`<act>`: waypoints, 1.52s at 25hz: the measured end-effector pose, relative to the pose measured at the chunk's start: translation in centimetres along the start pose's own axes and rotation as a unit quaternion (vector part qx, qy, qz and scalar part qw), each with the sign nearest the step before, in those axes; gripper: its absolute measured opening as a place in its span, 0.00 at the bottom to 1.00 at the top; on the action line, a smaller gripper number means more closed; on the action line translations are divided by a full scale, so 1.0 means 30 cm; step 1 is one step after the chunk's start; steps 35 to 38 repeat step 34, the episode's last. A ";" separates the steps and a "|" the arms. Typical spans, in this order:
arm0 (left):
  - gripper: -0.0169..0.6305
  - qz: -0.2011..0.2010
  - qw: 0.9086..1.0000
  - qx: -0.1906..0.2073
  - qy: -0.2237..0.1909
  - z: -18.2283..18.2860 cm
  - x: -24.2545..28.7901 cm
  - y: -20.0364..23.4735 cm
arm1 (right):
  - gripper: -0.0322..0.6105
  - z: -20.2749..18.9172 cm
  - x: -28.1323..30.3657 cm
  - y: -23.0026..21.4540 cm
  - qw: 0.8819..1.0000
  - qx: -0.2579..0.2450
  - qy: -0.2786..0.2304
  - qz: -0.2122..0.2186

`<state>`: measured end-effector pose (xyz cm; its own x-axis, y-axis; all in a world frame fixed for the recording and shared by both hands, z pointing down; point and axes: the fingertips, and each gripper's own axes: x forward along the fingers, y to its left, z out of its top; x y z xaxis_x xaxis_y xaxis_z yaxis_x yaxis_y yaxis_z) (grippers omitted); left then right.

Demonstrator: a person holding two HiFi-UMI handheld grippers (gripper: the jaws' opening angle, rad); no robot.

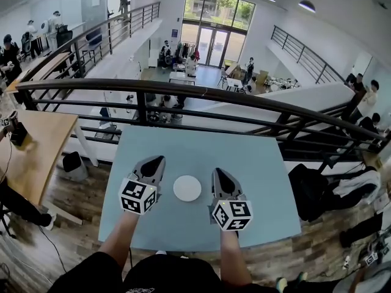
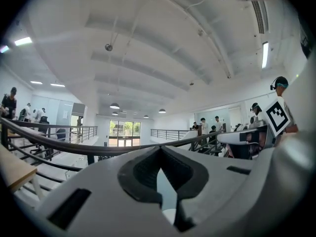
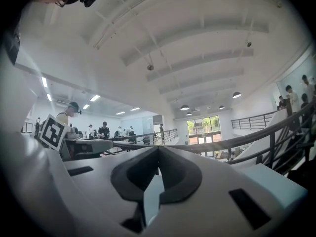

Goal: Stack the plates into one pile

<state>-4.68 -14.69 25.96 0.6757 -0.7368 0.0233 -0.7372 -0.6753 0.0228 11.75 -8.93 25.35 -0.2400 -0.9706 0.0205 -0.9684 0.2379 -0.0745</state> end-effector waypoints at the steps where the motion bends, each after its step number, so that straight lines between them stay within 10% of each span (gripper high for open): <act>1: 0.04 0.004 1.000 0.002 -0.001 0.000 0.002 -0.004 | 0.06 -0.002 -0.006 -0.012 1.000 -0.002 0.000 -0.002; 38: 0.04 0.031 0.998 0.047 -0.017 0.017 0.022 -0.063 | 0.06 0.004 -0.068 -0.119 1.000 -0.024 -0.014 -0.013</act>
